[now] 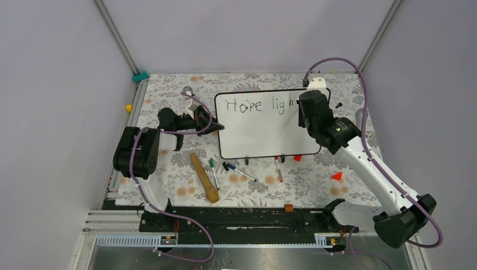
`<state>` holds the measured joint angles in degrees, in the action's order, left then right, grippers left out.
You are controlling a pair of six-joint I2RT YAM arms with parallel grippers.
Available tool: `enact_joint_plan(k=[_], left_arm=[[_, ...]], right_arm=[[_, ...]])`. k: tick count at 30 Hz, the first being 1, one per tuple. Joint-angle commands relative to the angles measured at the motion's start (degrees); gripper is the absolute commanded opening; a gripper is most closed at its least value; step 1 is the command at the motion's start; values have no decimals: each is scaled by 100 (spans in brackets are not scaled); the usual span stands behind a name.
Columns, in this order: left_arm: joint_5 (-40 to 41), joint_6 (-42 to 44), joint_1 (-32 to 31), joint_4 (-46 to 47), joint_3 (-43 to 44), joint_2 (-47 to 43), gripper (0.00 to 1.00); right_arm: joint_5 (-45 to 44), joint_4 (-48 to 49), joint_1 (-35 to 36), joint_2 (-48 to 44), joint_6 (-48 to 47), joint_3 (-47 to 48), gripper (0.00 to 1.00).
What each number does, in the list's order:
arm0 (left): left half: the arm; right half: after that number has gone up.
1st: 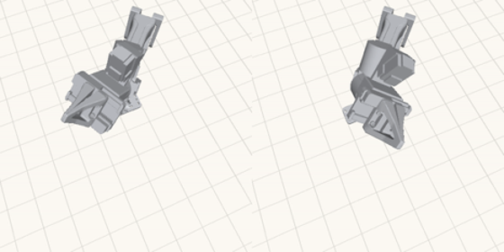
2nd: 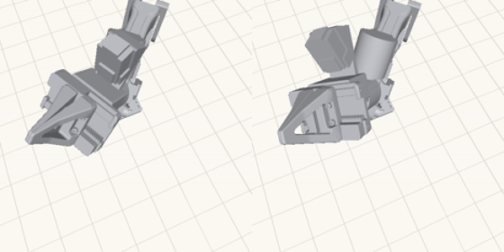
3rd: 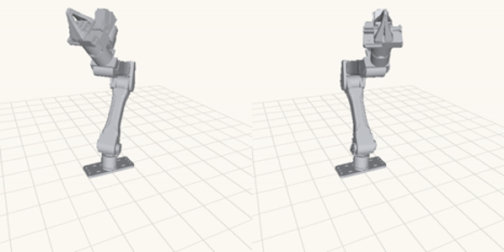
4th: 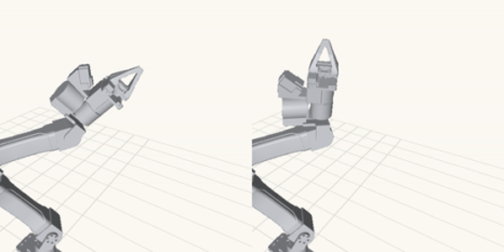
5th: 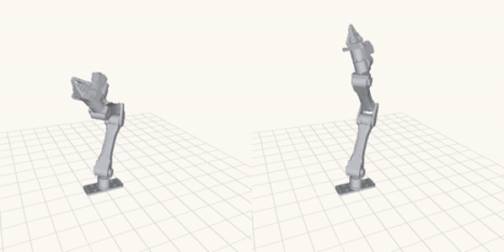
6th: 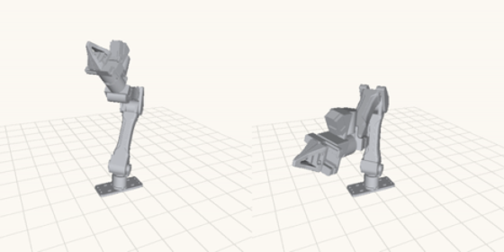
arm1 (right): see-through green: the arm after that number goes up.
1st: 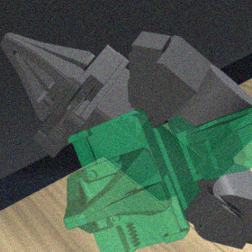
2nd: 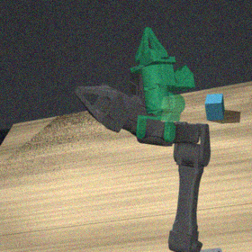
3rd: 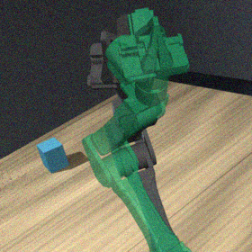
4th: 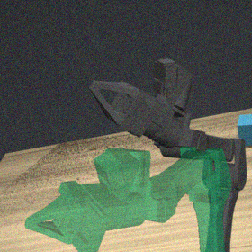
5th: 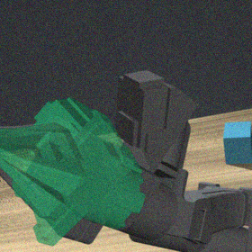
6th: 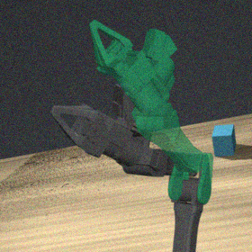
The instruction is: Write a sentence on the whiteboard
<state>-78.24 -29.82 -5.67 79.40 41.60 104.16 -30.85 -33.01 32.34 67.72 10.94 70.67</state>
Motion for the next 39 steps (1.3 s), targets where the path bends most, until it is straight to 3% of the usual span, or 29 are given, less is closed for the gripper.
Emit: enact_joint_plan(k=[1, 14, 20, 26, 31, 39], left_arm=[[-224, 680, 16, 506, 6, -10, 0], [-198, 739, 13, 502, -46, -41, 0], [-212, 786, 6, 507, -82, -63, 0], [-215, 779, -4, 506, -64, -64, 0], [-213, 751, -6, 506, -47, -45, 0], [-206, 759, -13, 507, -55, -56, 0]], right_arm=[[76, -146, -44, -381, 45, 312, 0], [2081, -26, -42, -1133, 335, -256, 0], [3051, 1057, -36, -1688, 818, -822, 0], [3731, 1387, 168, -1346, 1084, -875, 0], [2948, 2166, 1288, -1404, 846, -1442, 0], [1626, 1962, 2099, -861, 532, -1267, 0]])
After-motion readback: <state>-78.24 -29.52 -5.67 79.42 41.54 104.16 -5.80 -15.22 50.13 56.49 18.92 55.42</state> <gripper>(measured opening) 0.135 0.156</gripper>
